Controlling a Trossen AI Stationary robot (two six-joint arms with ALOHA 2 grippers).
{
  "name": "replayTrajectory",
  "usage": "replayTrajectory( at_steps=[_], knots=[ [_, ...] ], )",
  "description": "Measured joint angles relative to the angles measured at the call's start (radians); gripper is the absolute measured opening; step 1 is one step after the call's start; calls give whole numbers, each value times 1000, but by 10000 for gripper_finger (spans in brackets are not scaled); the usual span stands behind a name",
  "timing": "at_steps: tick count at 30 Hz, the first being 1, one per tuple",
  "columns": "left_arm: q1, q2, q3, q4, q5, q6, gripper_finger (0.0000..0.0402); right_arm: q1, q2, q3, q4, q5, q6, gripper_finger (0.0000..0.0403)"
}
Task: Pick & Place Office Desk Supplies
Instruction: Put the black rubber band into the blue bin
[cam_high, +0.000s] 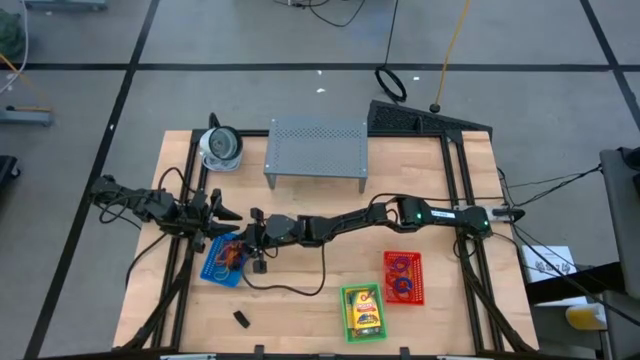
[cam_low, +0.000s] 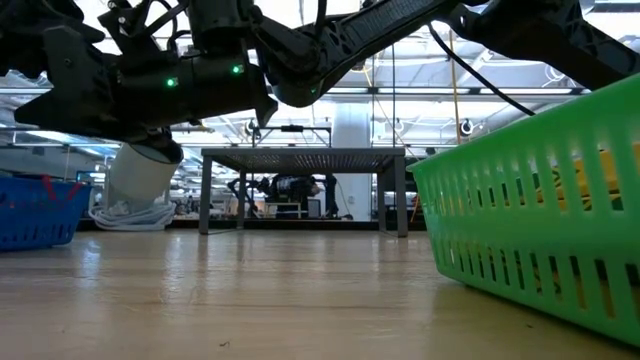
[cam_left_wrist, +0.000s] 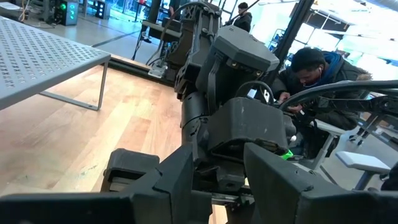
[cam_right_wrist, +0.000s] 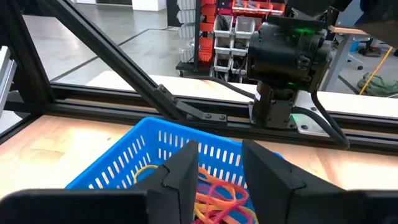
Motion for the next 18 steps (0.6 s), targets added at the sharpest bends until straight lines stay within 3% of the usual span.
replayTrajectory(
  at_steps=[11, 14, 18],
  knots=[
    [0, 0, 0, 0, 0, 0, 154, 2, -4, 0, -3, -4, 17, 122],
    [0, 0, 0, 0, 0, 0, 154, 5, -29, 0, -50, -5, 45, 121],
    [0, 0, 0, 0, 0, 0, 154, 14, -106, 0, -252, -7, 32, 118]
  ],
)
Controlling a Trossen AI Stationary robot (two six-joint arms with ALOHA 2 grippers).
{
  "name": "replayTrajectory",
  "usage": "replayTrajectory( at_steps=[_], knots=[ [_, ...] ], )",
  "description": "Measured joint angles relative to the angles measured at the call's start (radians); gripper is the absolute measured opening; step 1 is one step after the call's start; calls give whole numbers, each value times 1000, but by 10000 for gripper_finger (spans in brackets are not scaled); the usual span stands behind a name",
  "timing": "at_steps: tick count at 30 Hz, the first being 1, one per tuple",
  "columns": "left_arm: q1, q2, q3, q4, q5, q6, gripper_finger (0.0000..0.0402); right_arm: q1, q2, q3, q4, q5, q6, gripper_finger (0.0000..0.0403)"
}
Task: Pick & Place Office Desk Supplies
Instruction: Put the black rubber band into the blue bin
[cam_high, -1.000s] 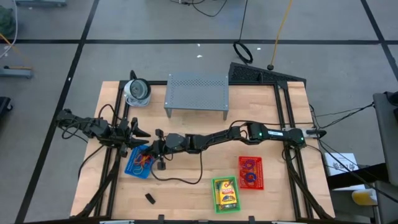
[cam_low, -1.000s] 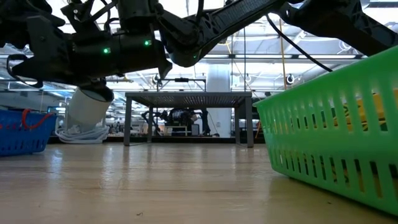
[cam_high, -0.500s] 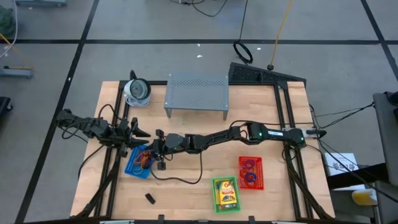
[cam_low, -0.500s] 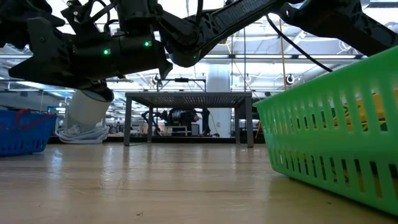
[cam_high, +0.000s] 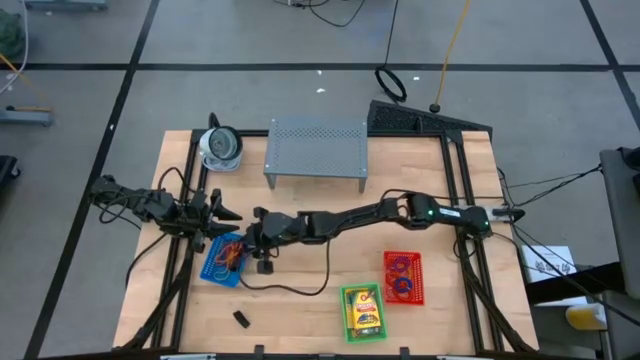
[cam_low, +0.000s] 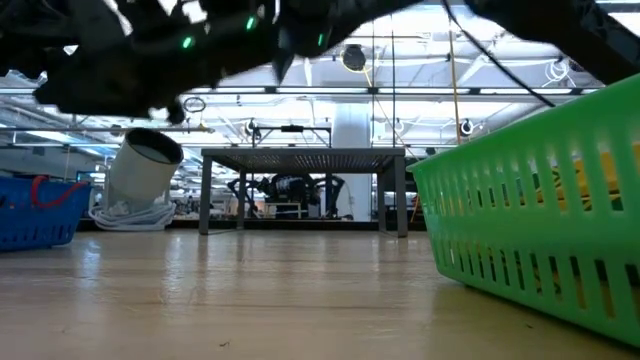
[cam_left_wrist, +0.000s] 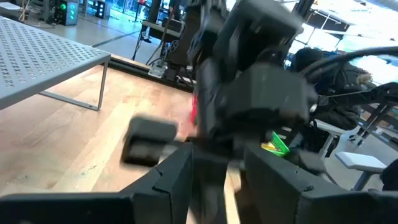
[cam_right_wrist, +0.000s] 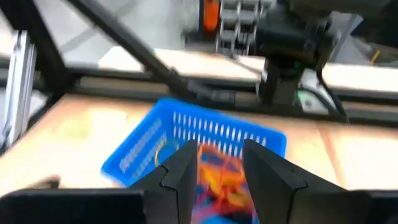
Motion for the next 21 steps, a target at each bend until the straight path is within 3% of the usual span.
replayTrajectory(
  at_steps=[5, 9, 17, 21],
  knots=[
    [0, 0, 0, 0, 0, 0, 154, 15, -103, -3, -190, -30, -40, 117],
    [0, 0, 0, 1, 0, 0, 154, 29, -206, -117, -58, -128, -18, 116],
    [0, 0, 0, 0, 0, 0, 154, 1, -556, -763, 499, -68, 120, 116],
    [0, 0, 0, 0, 0, 0, 154, -1, -763, -1052, 612, -31, 124, 116]
  ],
)
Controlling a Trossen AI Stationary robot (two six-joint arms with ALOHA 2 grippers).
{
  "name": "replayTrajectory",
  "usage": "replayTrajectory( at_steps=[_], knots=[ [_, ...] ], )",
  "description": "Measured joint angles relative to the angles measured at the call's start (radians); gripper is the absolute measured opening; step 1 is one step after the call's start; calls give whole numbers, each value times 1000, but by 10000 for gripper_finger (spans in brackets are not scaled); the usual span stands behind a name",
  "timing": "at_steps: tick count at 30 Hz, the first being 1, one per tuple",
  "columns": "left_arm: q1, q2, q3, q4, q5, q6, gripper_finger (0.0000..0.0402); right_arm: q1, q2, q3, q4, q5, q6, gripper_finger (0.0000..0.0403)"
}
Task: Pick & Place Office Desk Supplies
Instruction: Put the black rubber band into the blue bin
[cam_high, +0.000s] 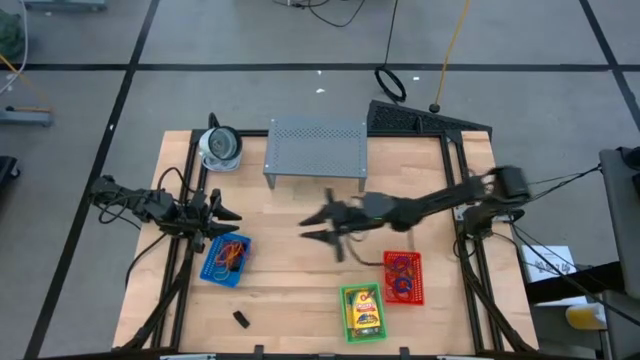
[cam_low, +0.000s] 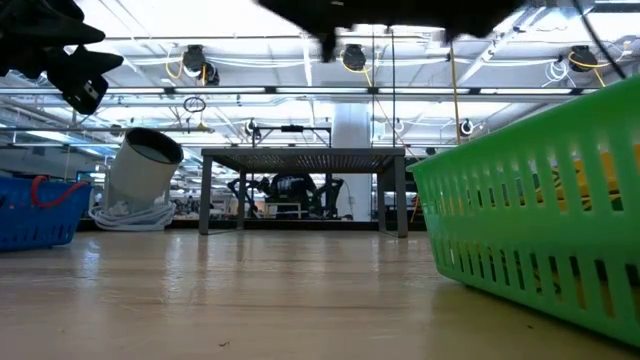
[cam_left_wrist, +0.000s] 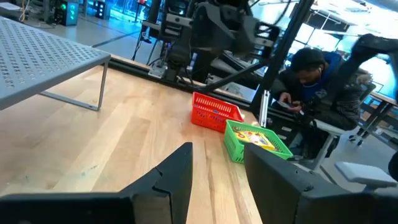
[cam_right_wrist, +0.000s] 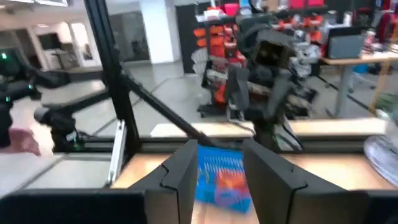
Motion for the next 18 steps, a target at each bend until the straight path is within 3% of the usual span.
replayTrajectory(
  at_steps=[8, 14, 18],
  knots=[
    [0, 0, 0, 0, -1, 0, 154, 59, -347, -351, 59, 122, -9, 116],
    [0, 0, 0, 36, 0, -29, 154, 90, -484, -484, 57, 168, -27, 116],
    [0, 0, 0, 71, 0, -114, 154, 108, -566, -584, 152, 167, -82, 116]
  ],
)
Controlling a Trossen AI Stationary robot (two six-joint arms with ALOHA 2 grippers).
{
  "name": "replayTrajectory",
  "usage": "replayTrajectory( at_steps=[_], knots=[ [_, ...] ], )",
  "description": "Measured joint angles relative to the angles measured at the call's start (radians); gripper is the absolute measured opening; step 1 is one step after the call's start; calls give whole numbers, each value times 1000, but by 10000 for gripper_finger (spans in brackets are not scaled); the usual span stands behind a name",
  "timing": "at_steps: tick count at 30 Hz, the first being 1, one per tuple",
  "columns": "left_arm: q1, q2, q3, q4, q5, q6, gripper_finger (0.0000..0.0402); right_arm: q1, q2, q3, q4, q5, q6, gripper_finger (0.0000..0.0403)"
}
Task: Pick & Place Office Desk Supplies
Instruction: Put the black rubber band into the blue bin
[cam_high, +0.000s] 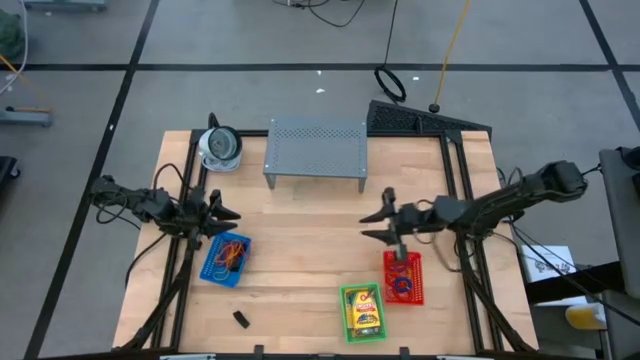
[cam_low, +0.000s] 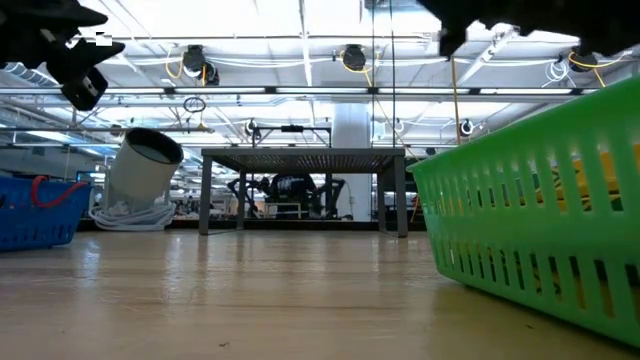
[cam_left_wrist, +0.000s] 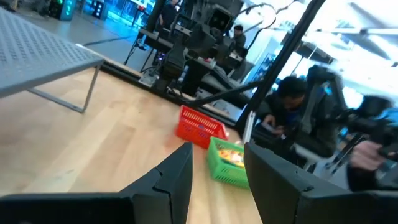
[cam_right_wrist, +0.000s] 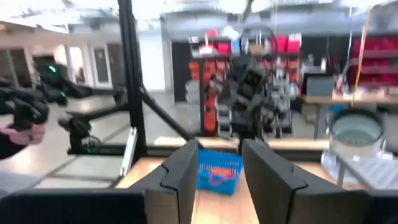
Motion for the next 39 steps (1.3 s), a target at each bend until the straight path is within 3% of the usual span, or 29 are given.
replayTrajectory(
  at_steps=[4, 10, 15, 21, 32, 39],
  knots=[
    [0, 0, 0, 14, -1, -13, 154, -3, -132, -132, 85, 4, -15, 116],
    [0, 0, 0, 15, 0, 18, 154, -42, -314, -270, -19, -11, 33, 116],
    [0, 0, 0, 17, -1, 40, 154, -105, -476, -342, -110, -185, 56, 116],
    [0, 0, 0, 40, 0, 88, 154, -170, -648, -361, -322, -240, 105, 116],
    [0, 24, 0, 33, 26, 77, 154, -186, -953, -361, -570, -240, 22, 116],
    [0, 96, 0, 35, 25, 80, 154, -186, -1041, -361, -649, -239, 27, 116]
  ],
)
